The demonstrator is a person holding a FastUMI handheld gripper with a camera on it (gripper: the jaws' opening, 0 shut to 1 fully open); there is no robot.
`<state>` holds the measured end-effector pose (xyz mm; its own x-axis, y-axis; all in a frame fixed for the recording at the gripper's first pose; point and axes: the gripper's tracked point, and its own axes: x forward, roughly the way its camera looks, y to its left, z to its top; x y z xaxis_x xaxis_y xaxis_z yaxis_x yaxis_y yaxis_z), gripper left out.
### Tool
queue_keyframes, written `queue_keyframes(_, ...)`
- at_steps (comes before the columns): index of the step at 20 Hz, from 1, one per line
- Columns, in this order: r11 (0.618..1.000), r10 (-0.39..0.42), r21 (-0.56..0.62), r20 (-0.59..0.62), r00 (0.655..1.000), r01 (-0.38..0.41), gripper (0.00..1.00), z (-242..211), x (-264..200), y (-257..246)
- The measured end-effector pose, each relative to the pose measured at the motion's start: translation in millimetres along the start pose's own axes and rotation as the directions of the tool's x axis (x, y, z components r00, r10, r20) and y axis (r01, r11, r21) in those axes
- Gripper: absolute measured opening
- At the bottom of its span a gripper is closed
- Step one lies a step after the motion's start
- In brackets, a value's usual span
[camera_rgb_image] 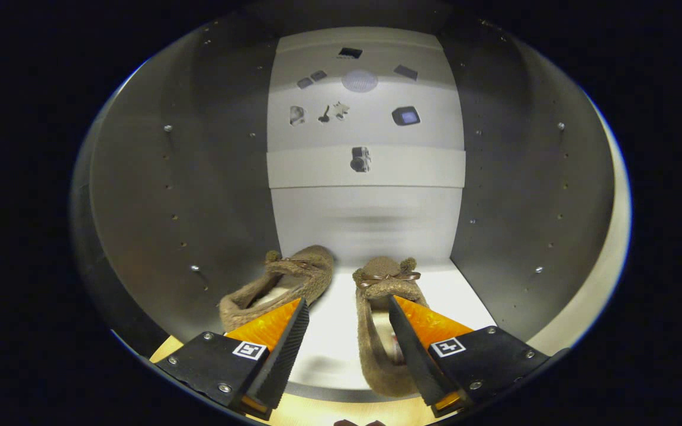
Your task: Open the shoe cabinet door, grab the shoes and put them into the shoe cabinet, then close the shoe cabinet door.
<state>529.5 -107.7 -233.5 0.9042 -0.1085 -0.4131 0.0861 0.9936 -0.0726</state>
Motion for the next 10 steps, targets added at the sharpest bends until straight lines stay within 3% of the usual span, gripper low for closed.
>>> queue_keyframes(5, 1.000, -0.020, 0.005, 0.054, 0.998, 0.020, 0.86, 11, -75, 8)
queue_keyframes(10, 0.999, -0.046, 0.007, 0.061, 0.997, 0.045, 0.86, -11, -168, 16)
